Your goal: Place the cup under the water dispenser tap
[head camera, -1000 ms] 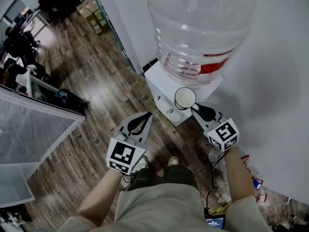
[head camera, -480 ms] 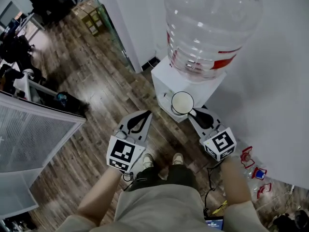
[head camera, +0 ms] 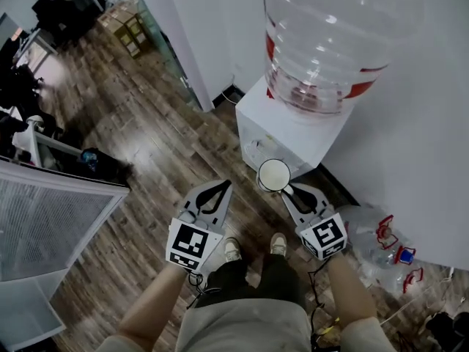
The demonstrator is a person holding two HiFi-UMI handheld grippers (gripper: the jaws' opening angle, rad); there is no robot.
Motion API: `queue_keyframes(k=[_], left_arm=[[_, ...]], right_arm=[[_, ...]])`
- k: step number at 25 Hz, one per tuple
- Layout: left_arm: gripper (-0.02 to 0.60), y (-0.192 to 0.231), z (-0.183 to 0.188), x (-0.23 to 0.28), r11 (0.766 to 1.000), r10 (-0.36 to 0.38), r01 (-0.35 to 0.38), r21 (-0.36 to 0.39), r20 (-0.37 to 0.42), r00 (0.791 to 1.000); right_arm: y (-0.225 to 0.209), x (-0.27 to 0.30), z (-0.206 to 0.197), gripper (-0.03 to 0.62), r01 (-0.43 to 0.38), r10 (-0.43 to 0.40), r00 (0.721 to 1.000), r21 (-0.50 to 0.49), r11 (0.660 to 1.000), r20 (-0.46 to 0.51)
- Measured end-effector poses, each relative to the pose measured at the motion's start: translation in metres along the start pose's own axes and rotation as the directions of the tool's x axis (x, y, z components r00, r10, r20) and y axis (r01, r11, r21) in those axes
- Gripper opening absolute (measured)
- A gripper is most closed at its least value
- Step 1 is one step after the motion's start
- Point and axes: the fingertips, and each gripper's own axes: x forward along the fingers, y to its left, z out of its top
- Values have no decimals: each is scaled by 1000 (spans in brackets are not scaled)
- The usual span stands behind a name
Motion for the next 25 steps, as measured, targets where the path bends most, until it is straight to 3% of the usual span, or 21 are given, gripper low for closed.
queue_keyframes(k=[6,10,19,25], left_arm=[[3,15,-43,15,999,-3,2,32,50,999],[4,19,-84,36,998,-12,10,54,30,999],[3,30,-163,91,1000,7,-6,-5,17,1000],[3,32,-204,128,1000,6,-6,-30,7,1000]], right_arm=[[5,36,-55,69,34,-33,999,13,999,-24],[5,58,-95,69,30,-29,999,13,999,-46],[-15,107,-189,69,67,-64,992,29,997,-106],[-43,138,-238,69,139,-133,984,49,989,-119]])
